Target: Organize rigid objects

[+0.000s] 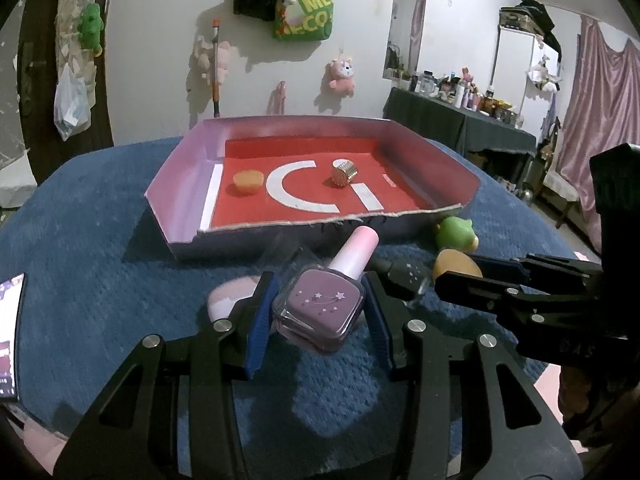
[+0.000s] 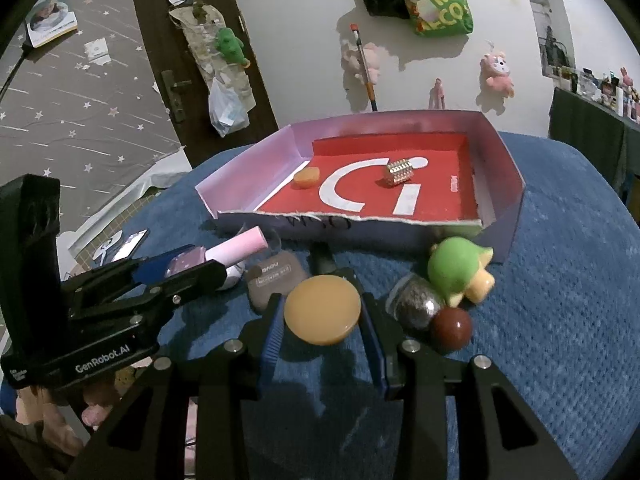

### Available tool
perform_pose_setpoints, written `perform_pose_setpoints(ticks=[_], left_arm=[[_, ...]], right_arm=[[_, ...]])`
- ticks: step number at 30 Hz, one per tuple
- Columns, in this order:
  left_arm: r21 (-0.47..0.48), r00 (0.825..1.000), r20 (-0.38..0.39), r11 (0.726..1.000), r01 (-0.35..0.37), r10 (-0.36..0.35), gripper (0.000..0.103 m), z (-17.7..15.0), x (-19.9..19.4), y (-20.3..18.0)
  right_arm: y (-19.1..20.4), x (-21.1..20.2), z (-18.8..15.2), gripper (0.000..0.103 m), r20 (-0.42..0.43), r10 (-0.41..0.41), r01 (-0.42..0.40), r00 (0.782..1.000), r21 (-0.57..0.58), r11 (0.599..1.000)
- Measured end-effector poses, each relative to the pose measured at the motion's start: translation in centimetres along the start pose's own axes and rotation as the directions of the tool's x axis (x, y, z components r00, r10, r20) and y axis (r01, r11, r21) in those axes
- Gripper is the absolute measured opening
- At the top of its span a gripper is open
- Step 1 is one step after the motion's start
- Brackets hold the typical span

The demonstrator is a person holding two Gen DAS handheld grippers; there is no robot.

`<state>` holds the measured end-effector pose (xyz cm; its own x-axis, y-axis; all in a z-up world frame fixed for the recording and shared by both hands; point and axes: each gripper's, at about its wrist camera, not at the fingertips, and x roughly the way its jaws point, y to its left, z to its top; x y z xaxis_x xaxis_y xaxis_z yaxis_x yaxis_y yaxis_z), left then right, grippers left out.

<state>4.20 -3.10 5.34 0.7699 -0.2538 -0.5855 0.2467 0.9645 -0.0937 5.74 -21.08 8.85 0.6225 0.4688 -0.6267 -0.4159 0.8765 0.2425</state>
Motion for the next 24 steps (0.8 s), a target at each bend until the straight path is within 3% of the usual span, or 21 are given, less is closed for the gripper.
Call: perform_pose_setpoints(ticks=[24], left_arm=[[0.039, 1.000, 0.027, 0.999, 0.004, -0.005, 0.041, 5.1, 2.8, 1.4]], right_arm=[[-0.3, 1.4, 5.1, 0.040, 0.001, 0.048, -0.048, 0.999, -0.051, 0.998]])
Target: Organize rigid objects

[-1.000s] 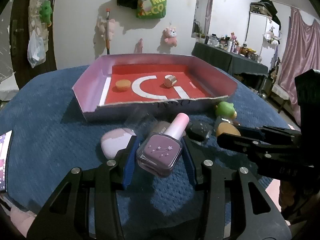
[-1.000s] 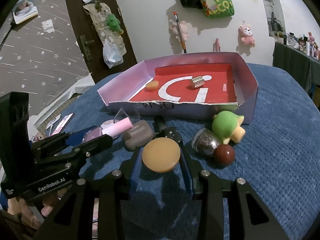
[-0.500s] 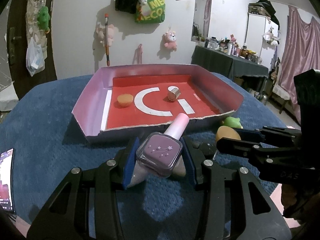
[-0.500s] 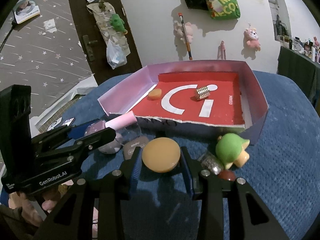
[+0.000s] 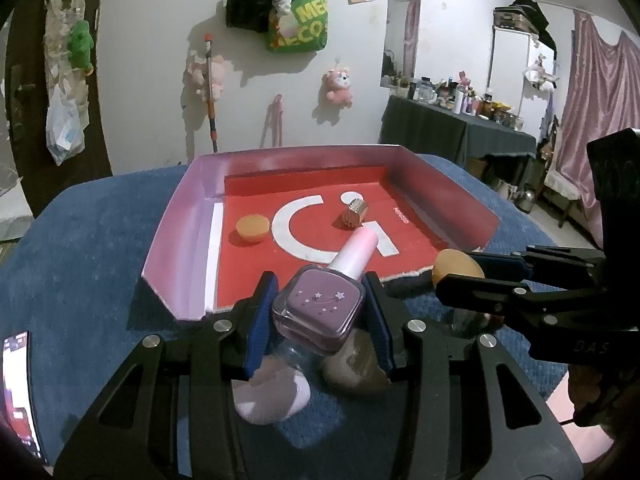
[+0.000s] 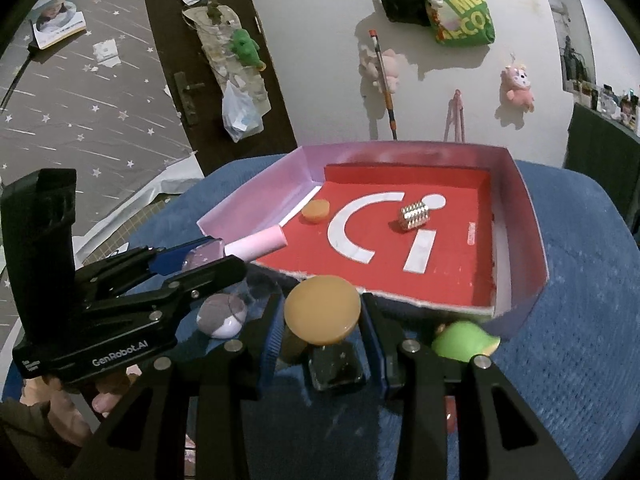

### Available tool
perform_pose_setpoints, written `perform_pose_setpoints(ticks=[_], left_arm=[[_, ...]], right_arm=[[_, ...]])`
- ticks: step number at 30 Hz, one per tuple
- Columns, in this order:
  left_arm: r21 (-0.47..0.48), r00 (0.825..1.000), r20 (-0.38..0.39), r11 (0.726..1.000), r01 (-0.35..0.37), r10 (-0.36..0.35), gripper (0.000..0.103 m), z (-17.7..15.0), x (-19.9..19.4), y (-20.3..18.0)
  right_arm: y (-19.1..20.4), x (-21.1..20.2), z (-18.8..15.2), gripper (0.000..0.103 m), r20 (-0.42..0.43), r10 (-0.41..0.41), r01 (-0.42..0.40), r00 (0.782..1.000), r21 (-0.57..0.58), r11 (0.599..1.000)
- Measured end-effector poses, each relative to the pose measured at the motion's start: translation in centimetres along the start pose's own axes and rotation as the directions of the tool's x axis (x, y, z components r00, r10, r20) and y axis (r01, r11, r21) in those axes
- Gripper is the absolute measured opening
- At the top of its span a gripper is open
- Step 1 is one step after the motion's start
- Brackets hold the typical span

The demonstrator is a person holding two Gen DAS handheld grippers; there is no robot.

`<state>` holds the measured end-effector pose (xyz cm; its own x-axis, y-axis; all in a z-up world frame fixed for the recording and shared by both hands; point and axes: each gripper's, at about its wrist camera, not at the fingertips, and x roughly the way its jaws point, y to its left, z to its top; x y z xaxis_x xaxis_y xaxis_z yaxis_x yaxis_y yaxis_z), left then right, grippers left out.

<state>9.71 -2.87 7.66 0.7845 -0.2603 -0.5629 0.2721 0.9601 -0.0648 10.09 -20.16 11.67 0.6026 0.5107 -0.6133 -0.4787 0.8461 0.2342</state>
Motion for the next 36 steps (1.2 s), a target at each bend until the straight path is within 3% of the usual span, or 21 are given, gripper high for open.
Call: perform_pose_setpoints(ticks=[9, 25, 36], left_arm=[[0.013, 1.000, -0.004, 1.000, 0.007, -0.007, 0.041, 1.5, 1.4, 0.5], [-0.057, 0.992, -0.123, 0.998, 0.027, -0.034, 0.041, 2.6, 6.0, 3.3], [-0.102, 0.976, -0.208, 0.994, 0.035, -0.056, 0.041, 2.5, 9.3, 4.8]], right_arm=[[-0.4, 0.9, 1.8, 0.040, -0.002, 0.002, -0.002, 1.000, -0.020, 1.000], [-3.0, 4.8, 4.2, 0.040, -0.090, -0.043, 0.044, 0.995, 0.012, 0.999], [-5.4, 7.9, 4.4, 0.040, -0.172, -0.049, 0.065, 0.984, 0.088, 0.994]])
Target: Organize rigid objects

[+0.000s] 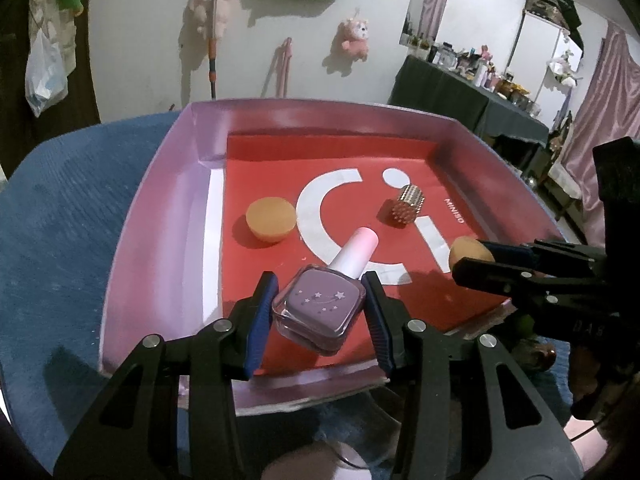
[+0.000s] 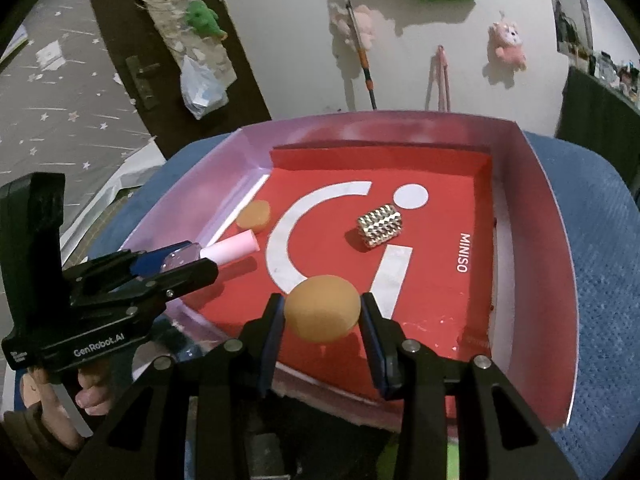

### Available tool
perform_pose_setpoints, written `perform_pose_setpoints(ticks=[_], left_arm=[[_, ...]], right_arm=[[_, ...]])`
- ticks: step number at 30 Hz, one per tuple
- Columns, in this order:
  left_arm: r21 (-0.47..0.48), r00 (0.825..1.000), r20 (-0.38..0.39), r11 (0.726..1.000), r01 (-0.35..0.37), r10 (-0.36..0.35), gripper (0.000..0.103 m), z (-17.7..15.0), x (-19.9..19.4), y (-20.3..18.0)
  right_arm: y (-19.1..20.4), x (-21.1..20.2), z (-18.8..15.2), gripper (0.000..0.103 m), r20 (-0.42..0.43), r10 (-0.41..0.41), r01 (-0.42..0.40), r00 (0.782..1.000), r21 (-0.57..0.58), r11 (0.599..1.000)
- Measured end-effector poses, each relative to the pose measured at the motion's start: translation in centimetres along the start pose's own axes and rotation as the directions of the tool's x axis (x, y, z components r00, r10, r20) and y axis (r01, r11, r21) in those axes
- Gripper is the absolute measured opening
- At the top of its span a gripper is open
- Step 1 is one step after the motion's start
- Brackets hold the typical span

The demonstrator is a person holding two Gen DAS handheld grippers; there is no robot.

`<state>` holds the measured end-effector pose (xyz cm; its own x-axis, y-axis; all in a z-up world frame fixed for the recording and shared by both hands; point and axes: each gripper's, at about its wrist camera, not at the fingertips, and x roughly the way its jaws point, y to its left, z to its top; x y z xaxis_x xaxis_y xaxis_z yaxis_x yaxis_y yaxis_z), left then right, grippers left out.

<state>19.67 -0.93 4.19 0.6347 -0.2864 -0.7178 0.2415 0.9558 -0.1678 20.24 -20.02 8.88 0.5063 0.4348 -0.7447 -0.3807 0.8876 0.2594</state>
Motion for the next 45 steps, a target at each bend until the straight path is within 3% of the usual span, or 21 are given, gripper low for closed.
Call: perform_pose_setpoints(ticks=[5, 15, 28, 45], left_arm=[[-0.013, 0.999, -0.049, 1.000, 0.000, 0.000, 0.041, 0.1, 1.7, 0.6], [-0.018, 0.997, -0.074, 1.000, -0.020, 0.019, 0.041, 1.1, 3.1, 1.0], [0.058, 0.989, -0.141, 0.997, -0.045, 0.053, 0.041, 2.6, 4.4, 0.8], [0.077, 0.985, -0.157, 0.995, -0.056, 0.067, 0.041, 3.5, 5.3, 1.1]], right_arm=[[-0.5, 0.8, 0.2, 0.040, -0.015, -0.024, 0.024, 1.000, 0.008, 1.000], [-1.3, 1.9, 1.1, 0.040, -0.026, -0.064, 0.064, 0.998, 0.008, 0.998], [-2.0, 2.4, 2.5, 0.040, -0.050, -0.111, 0.112, 0.993, 0.016, 0.994], [-2.0, 3.6, 2.5, 0.040, -0.097, -0.135, 0.135, 0.986, 0.000, 0.991]])
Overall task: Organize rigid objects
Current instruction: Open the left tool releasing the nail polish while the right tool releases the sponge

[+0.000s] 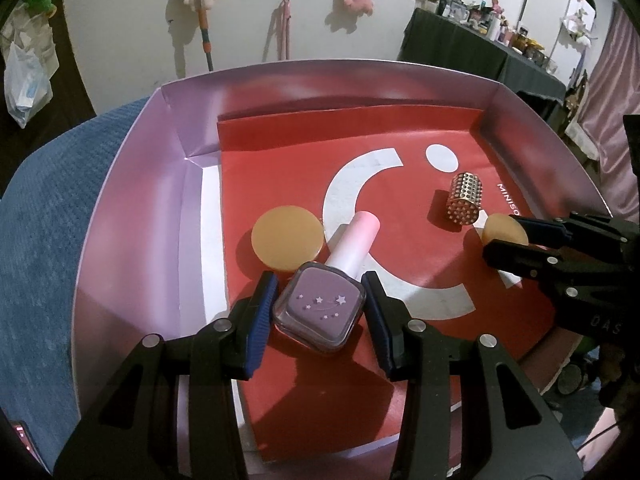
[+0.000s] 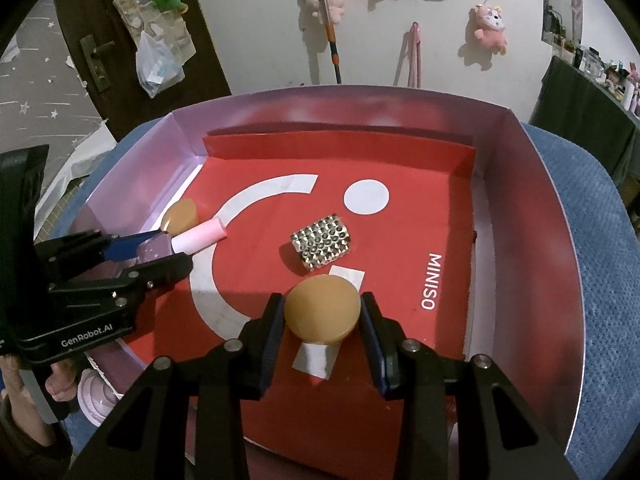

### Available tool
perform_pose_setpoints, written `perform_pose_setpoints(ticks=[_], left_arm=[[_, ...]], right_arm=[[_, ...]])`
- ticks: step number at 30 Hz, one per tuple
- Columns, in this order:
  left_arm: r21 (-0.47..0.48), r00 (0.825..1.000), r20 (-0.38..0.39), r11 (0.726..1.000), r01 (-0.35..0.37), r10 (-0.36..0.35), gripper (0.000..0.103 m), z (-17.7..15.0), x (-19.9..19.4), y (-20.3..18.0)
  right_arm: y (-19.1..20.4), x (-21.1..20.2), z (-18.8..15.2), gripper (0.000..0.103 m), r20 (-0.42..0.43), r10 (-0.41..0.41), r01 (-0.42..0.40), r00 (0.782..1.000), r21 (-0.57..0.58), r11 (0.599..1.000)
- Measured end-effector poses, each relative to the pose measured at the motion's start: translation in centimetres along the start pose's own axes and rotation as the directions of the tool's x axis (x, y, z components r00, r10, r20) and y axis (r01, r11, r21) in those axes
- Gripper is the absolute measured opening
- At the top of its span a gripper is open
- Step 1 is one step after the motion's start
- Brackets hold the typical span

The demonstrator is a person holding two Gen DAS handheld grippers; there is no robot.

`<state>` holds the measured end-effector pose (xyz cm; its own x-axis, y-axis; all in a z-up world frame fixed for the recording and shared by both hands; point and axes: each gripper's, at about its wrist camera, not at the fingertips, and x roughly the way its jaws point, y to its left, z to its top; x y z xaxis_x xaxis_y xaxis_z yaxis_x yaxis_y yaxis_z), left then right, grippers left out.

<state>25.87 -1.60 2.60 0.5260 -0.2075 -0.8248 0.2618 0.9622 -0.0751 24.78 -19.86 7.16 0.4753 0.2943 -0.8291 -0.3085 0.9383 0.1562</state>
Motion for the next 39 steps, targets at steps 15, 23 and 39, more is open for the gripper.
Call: perform_pose_setpoints(ticks=[15, 23, 39], left_arm=[[-0.013, 1.000, -0.001, 1.000, 0.011, -0.011, 0.041, 0.0, 0.1, 0.1], [0.003, 0.999, 0.039, 1.000, -0.013, 0.013, 0.048, -0.1, -0.6, -0.2], [0.021, 0.991, 0.133, 0.999, -0.033, 0.030, 0.063, -0.5, -4.0, -0.9]], right_arm=[[0.0, 0.1, 0.1, 0.040, 0.000, 0.003, -0.003, 1.000, 0.005, 1.000], [0.1, 0.0, 0.0, 0.043, 0.002, 0.013, -0.013, 1.000, 0.008, 1.000], [0.5, -3.2, -0.6, 0.054, 0.063, 0.032, -0.033, 0.997, 0.009, 0.999]])
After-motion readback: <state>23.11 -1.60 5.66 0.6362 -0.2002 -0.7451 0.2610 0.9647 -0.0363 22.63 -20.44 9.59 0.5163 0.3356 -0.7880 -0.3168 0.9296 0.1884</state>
